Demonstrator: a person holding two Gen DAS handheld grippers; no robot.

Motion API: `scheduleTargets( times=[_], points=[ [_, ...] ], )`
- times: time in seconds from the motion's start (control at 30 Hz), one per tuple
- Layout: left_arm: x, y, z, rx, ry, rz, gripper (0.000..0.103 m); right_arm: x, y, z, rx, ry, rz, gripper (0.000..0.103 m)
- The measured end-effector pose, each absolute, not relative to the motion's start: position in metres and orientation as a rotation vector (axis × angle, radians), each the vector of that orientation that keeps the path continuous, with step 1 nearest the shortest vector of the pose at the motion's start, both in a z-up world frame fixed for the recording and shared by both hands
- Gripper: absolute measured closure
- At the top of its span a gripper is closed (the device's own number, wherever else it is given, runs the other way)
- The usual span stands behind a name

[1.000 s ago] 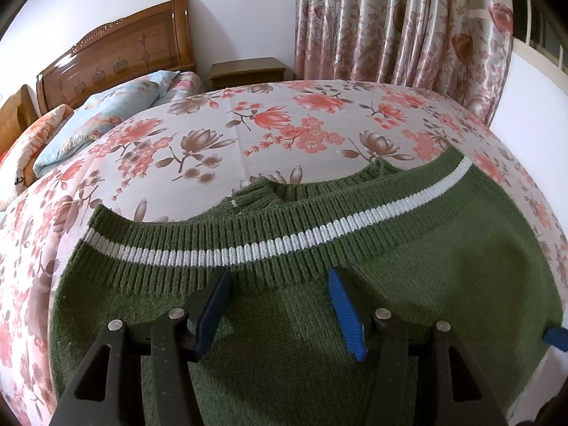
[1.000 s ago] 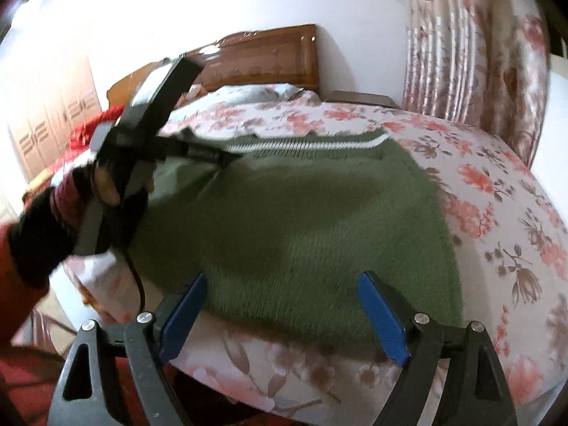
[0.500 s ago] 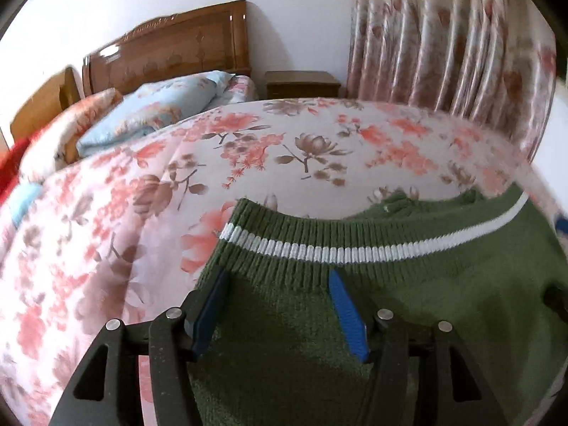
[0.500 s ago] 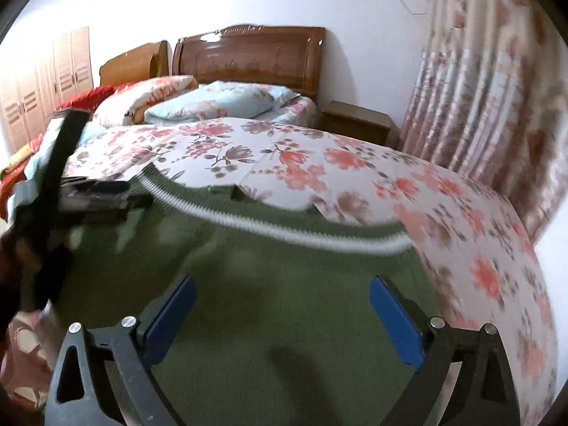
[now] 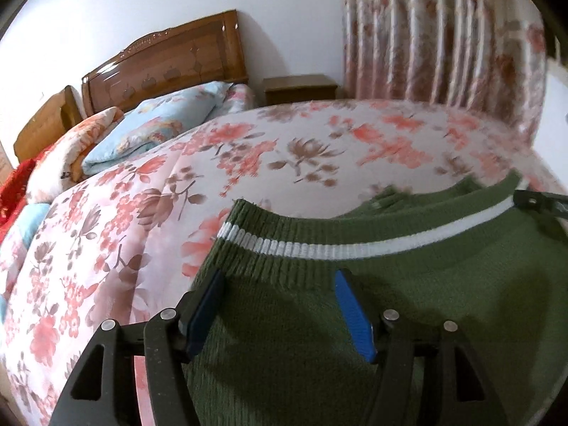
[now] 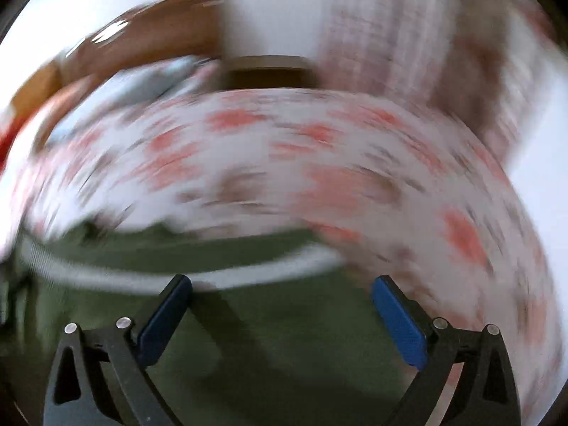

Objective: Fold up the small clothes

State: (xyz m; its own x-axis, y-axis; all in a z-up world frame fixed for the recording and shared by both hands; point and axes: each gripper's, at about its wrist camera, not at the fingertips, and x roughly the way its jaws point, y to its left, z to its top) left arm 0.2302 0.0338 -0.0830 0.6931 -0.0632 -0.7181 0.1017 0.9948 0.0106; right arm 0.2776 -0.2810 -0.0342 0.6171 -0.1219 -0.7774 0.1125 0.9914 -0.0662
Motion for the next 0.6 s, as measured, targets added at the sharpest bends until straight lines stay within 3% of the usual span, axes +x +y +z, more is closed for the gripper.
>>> scheduleTargets(
  times=[0.07,0.2,0.27,0.43,0.6],
  points=[
    [0.214,0.041,-0.066,-0.017,0.734,-0.129,0.037,0.278,-0.307,-0.034,0.139,0.914,-0.107,0.0],
    [0.195,0.061,-0.041,-0.066,0.659,-0.136,0.037,0.245,-0.348,-0.005,0.367,0.701,0.056,0.0],
    [0.195,0.078,-0.041,-0.112,0.679,-0.108,0.037,0.23,-0.358,0.008,0.324,0.649,0.071,0.0],
    [0.205,0.115,-0.077,-0.351,0.807,-0.103,0.042,0.229,-0.346,-0.004,0.179,0.749,0.154,0.0],
    [0.201,0.11,-0.091,-0.319,0.841,-0.086,0.045,0.237,-0.316,-0.031,0.001,0.829,0.153,0.0]
  ],
)
